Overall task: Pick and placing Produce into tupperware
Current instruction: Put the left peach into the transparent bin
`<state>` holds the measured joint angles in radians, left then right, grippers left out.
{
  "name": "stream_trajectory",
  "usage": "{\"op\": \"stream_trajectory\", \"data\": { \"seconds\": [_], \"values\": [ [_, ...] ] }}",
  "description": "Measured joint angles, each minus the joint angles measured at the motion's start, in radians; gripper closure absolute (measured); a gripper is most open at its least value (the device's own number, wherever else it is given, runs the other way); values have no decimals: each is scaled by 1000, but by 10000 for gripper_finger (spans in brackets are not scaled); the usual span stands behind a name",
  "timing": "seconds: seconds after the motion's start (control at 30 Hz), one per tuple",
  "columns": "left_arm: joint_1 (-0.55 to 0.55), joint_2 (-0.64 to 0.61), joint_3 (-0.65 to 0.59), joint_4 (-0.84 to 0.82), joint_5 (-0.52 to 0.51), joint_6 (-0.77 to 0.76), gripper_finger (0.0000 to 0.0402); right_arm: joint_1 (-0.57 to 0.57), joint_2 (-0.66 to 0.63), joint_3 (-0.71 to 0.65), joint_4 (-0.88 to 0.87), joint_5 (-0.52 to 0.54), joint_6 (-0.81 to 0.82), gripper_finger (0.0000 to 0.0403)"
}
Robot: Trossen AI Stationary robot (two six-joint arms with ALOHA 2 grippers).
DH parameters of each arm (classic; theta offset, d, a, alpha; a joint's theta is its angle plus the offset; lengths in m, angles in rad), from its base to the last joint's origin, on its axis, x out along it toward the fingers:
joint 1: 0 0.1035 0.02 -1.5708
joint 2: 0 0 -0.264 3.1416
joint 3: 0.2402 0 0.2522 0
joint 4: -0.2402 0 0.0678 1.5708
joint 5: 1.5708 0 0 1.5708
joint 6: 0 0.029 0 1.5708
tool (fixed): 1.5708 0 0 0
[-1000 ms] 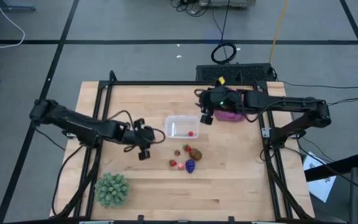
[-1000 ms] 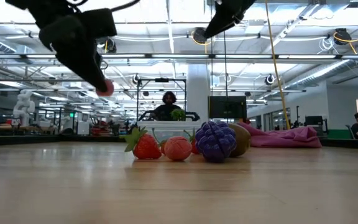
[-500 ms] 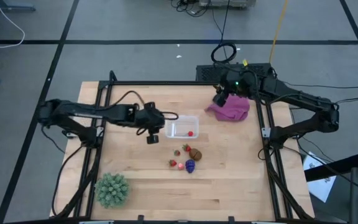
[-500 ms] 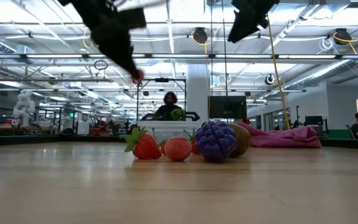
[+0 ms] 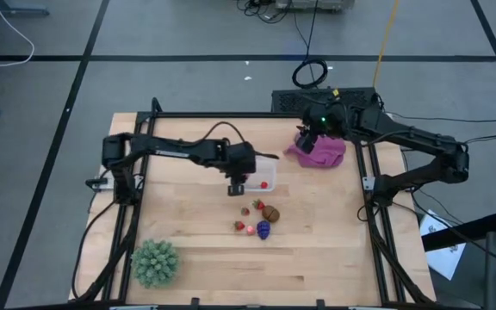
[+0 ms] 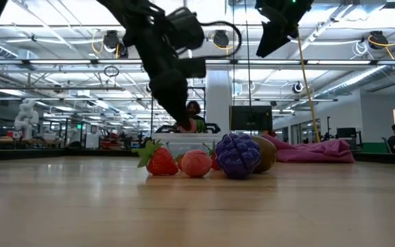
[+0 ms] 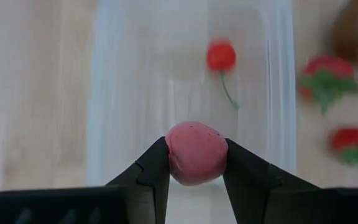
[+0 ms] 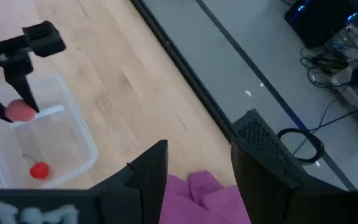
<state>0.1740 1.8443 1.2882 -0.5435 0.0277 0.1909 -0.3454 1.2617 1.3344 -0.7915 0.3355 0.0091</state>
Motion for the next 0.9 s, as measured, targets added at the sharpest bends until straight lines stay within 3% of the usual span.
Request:
{"op": "stream_trajectory", "data": {
  "seconds": [0.47, 0.9],
  "values": [
    [63, 63, 16, 30, 90, -19, 279, 0, 0, -119, 31, -1, -21, 234],
    [61, 73, 15, 51, 99, -32, 279, 0, 0, -125, 77, -1, -48, 234]
  ]
}}
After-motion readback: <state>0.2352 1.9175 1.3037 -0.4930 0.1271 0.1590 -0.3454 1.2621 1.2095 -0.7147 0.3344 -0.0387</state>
